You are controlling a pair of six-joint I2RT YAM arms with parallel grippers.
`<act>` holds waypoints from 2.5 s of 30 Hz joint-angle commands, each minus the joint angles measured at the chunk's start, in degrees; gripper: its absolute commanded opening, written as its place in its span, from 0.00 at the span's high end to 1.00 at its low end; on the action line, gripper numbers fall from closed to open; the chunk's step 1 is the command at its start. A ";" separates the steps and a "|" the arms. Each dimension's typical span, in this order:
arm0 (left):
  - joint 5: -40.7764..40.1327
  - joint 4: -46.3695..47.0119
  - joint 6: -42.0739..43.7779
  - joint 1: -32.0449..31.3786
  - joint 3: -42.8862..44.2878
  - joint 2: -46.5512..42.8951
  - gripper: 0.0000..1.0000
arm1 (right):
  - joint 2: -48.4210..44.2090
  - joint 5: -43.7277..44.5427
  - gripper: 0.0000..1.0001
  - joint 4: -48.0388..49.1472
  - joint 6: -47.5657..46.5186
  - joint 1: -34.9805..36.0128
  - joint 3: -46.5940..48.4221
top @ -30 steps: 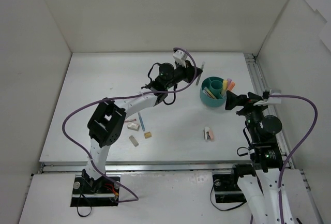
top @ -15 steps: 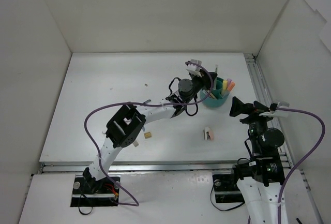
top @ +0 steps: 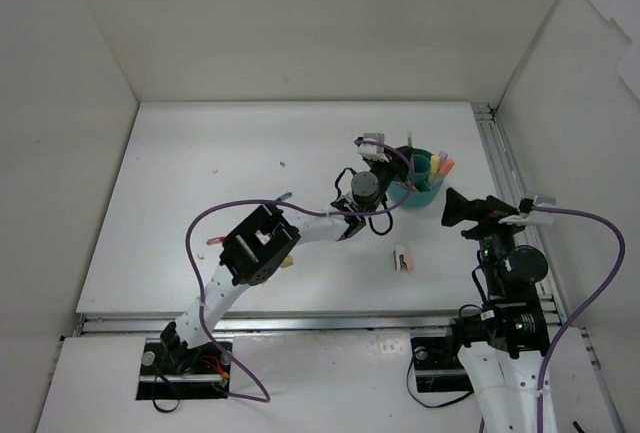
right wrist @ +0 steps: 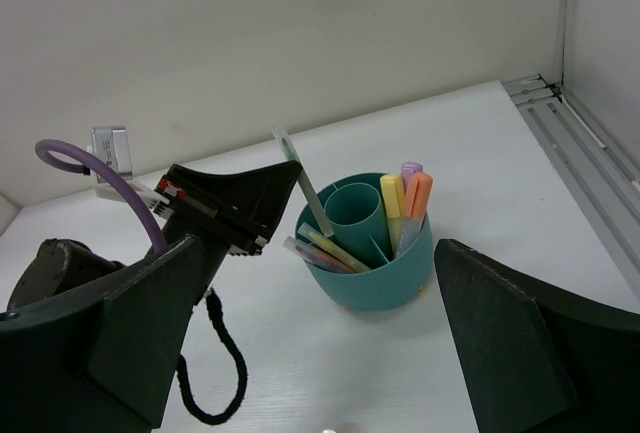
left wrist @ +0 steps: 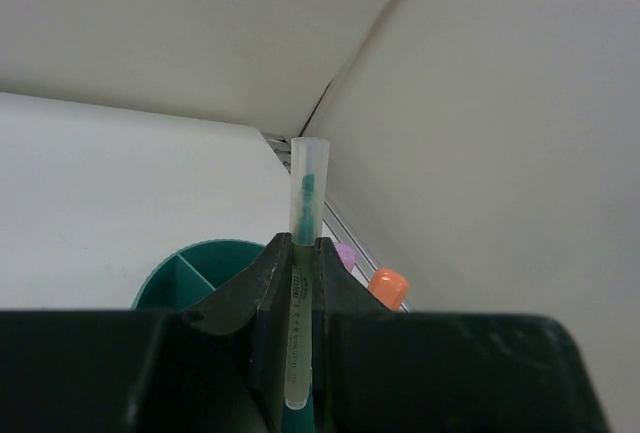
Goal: Sort the stationery into containers
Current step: Place the pen in the storage box, then pick up the pen from the center of the board.
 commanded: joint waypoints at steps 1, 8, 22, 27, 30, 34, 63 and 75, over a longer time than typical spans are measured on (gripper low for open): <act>-4.83 8.39 1.37 -1.47 0.50 -2.83 1.00 | 1.46 -1.64 0.02 5.17 0.50 0.27 -0.13; -11.43 14.98 5.50 -3.94 -3.02 -2.04 1.00 | 1.99 -2.26 0.02 5.97 0.59 0.35 -0.66; -16.26 13.40 4.72 -4.47 -0.20 2.09 1.00 | 2.51 -2.79 0.02 6.93 0.68 0.27 -1.45; -16.88 12.70 3.49 -5.00 -0.38 2.70 1.00 | 3.04 -3.23 0.02 7.02 0.76 0.35 -1.45; -16.27 14.62 3.57 -5.00 -1.35 2.26 0.89 | 3.13 -3.14 0.02 7.19 0.94 0.27 -1.54; -15.21 17.00 5.15 -5.52 -2.31 1.83 0.75 | 3.13 -3.32 0.02 7.37 0.94 0.27 -1.62; -6.59 -52.26 -1.69 0.88 -21.21 -50.54 0.00 | 29.21 -16.17 0.02 3.96 -2.21 9.72 10.93; -22.33 -96.44 -21.99 14.68 -40.54 -84.29 0.00 | 75.32 7.58 0.02 0.60 -8.92 40.85 35.97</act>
